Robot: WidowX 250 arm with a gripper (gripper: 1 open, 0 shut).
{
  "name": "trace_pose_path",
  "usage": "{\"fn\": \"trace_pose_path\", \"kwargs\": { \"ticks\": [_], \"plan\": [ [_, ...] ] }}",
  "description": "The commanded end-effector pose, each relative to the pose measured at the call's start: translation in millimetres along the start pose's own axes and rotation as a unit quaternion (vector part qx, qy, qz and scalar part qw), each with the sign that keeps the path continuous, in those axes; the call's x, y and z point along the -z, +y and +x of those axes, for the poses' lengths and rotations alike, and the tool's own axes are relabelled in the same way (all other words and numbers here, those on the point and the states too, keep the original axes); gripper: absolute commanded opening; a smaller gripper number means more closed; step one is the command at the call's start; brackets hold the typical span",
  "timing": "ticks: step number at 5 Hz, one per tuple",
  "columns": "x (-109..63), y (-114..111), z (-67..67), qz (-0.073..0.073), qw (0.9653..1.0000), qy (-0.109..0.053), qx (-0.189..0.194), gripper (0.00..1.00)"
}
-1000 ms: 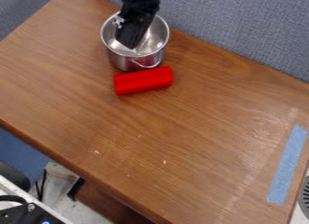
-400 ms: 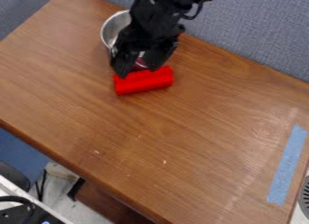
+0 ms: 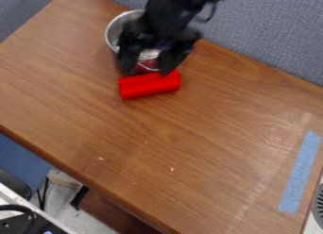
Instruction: Move the red object from the metal pot to the table
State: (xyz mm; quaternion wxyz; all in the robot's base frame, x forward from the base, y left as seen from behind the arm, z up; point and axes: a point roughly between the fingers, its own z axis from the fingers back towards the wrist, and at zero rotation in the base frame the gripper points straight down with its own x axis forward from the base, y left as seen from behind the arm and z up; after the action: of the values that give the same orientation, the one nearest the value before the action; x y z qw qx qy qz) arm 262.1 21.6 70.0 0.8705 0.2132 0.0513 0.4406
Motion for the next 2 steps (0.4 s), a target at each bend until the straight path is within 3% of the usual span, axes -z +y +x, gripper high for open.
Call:
{"fn": "trace_pose_path", "kwargs": {
  "ticks": [1, 2],
  "plan": [
    [33.2, 12, 1.1, 0.008, 0.9999, 0.011, 0.0, 1.0],
    [14.6, 8, 35.7, 0.011, 0.9995, 0.006, 0.029, 1.0]
  ]
}}
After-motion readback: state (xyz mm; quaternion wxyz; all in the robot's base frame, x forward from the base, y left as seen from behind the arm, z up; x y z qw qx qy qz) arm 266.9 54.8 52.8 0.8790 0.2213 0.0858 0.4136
